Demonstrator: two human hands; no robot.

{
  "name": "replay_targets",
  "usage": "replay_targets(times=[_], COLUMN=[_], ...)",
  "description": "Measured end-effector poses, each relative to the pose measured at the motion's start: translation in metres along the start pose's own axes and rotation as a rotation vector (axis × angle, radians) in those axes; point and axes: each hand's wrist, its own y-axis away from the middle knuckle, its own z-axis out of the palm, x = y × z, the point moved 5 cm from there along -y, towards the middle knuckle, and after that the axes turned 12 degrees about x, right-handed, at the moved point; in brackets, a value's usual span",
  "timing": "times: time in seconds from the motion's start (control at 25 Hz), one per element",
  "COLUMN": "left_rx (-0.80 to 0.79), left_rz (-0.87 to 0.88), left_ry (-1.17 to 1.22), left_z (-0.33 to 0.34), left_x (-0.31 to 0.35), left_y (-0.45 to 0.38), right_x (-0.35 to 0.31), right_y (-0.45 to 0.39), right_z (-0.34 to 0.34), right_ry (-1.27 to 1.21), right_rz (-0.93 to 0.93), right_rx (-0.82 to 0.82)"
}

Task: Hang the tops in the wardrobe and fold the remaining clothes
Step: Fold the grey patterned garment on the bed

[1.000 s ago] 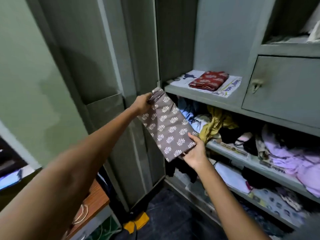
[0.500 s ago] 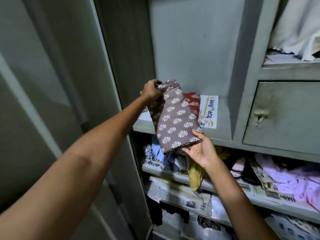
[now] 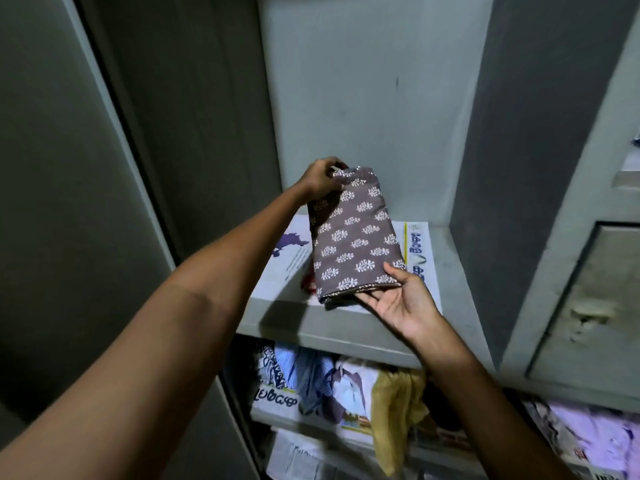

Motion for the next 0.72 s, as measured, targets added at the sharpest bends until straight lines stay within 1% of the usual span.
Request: replay_targets(times=[0.12,0.24,0.32,0.4,0.48,0.52,0.56,0.64,0.72], left_rx=[-0.071,-0.168,-0.207,-0.278,-0.371,-0.391,-0.383,-0.304,-0.283], left_rz=[0.022,0.048,0.069,0.055,-0.032,-0.081,-0.138,-0.309,-0.421], left_ry=[0.028,-0.032,-0.053,-0.101,-0.144,-0.175,-0.217,-0.267,-0.202], left_z=[0.019,0.043,0.058,0.080,0.096,0.098,0.095,0.082,0.075], left_x=[-0.007,-0.006,-0.007,-0.020,-0.042,-0.053,-0.064,-0.087,-0.103], left_y=[-0.023,-0.040,-0.046,-0.044,-0.033,-0.026,-0.022,-0.014,-0.002], right_x=[-0.008,-0.005,0.002,0.005,0.003,-0.002,-0.009,-0.026,-0.041], right_y=[-0.022,-0.035,-0.040,-0.048,-0.054,-0.055,-0.056,-0.054,-0.054], right_z=[0.004,0.007,0.010,0.006,0.000,-0.001,-0.002,-0.001,0.004], right_ry=[-0.096,-0.164,-0.131,-0.072,-0.001,0.065,0.136,0.277,0.388], right_rz=[0.042,0.090,0.099,0.073,0.061,0.049,0.035,0.024,0.039], right_rx=[0.060,0.109,0.148,0.207,0.229,0.224,0.221,0.194,0.177])
